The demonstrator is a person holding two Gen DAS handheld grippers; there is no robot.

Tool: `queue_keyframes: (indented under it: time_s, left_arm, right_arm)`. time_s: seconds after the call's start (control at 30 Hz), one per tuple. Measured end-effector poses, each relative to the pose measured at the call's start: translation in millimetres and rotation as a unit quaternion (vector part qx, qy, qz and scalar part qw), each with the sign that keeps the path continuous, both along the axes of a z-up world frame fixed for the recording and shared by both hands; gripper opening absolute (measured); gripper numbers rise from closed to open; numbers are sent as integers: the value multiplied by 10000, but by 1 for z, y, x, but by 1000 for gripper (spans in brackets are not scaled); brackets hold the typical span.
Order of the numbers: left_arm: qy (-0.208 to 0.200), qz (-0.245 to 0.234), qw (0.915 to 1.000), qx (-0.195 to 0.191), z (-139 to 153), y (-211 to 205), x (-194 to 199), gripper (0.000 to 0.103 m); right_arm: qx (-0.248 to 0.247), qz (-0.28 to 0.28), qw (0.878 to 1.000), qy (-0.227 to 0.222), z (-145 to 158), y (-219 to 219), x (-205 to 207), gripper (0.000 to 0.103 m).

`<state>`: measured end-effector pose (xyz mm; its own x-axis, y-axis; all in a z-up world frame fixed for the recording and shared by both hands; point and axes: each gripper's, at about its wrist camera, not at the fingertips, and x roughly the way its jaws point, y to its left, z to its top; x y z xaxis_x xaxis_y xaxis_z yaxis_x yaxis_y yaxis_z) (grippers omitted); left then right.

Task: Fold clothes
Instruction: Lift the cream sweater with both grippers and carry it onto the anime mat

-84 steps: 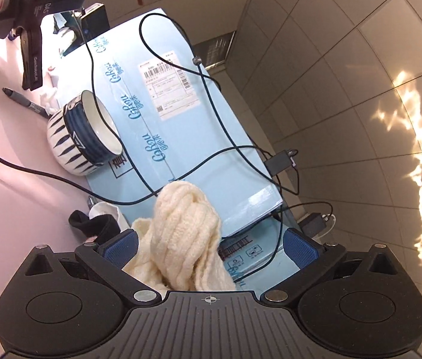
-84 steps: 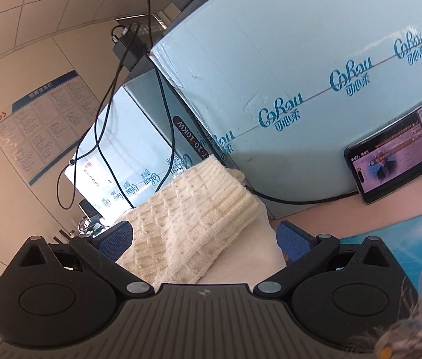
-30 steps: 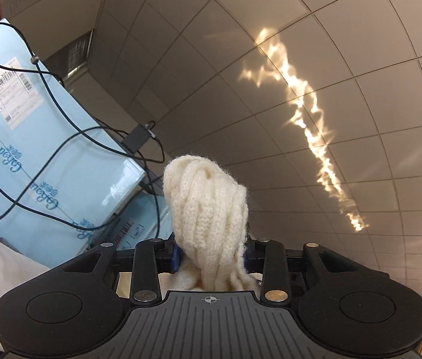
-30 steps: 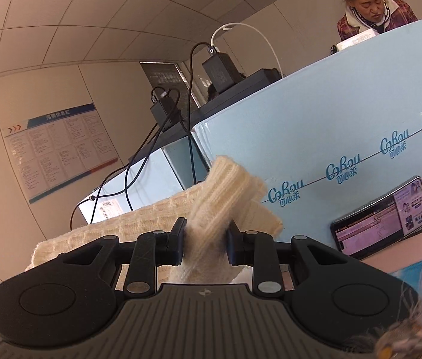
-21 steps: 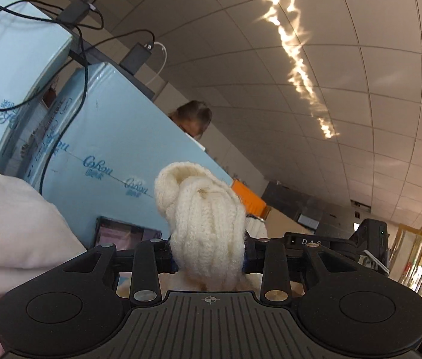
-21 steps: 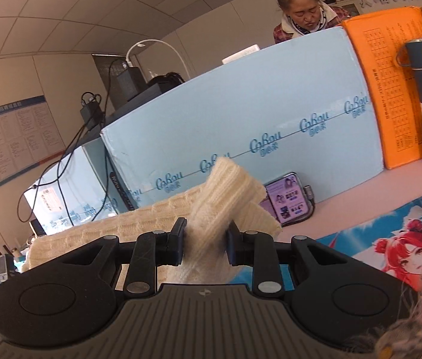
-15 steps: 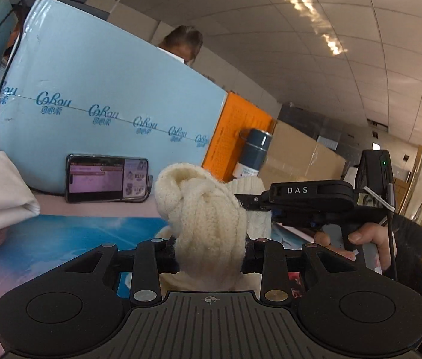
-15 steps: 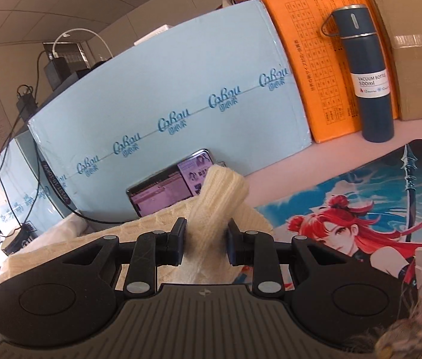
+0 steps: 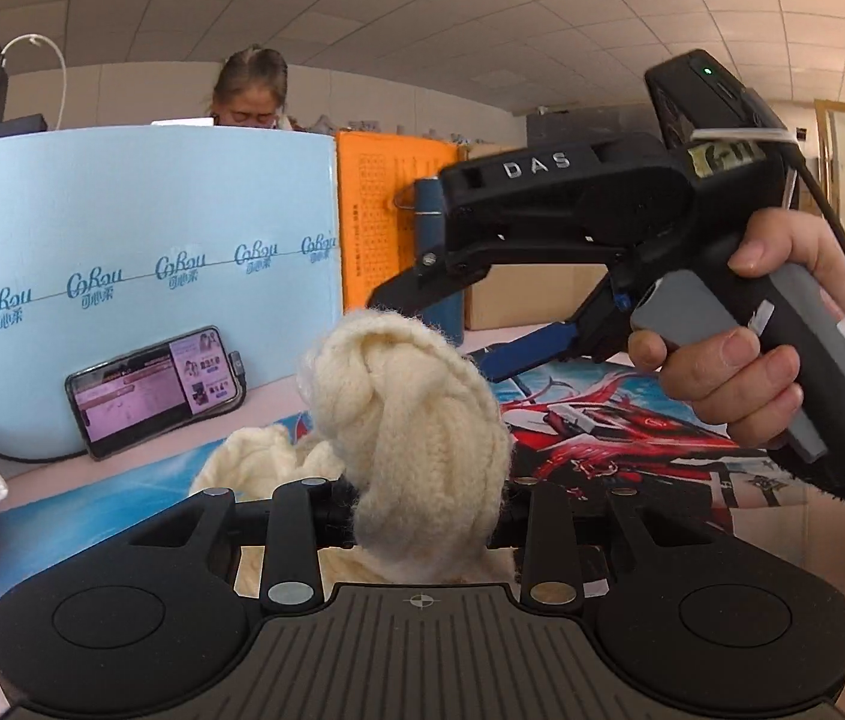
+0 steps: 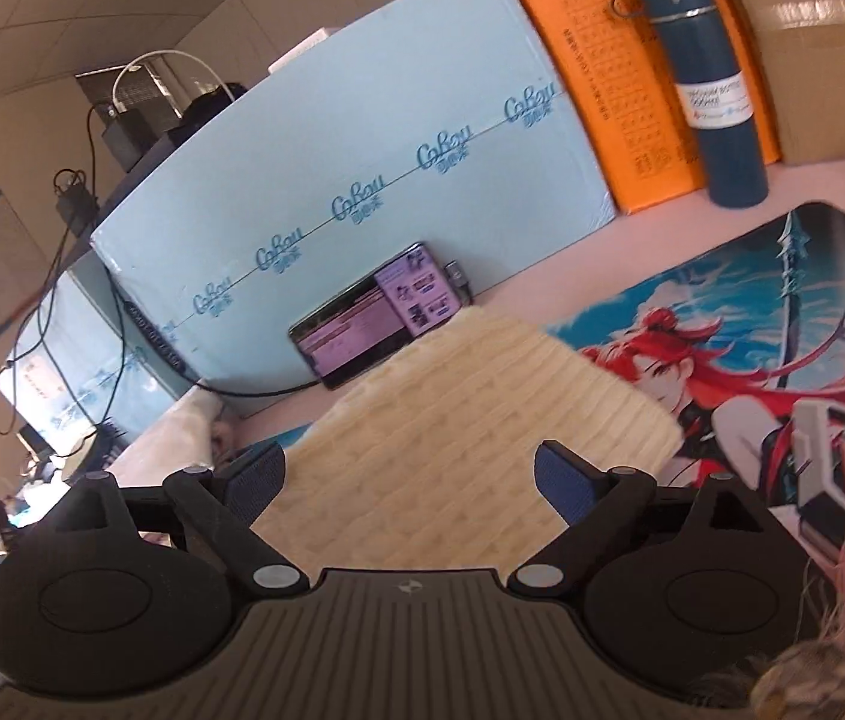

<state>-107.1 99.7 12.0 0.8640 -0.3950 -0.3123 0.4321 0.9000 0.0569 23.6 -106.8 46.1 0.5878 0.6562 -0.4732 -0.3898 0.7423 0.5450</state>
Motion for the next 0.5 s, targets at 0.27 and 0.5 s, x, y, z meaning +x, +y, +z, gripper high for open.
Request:
queue_keyframes:
  time_s: [0.27,0.5]
  left_arm:
    - [-104,-389,9972,629,-4,-24,-9,35]
    - [8,-870,9949,503,-2,-19,-12,80]
  right_arm:
    - [-108,287,9986,420,-3,15,-24,72]
    - [-131,-149,9998,-15,-12,-21,-42,21]
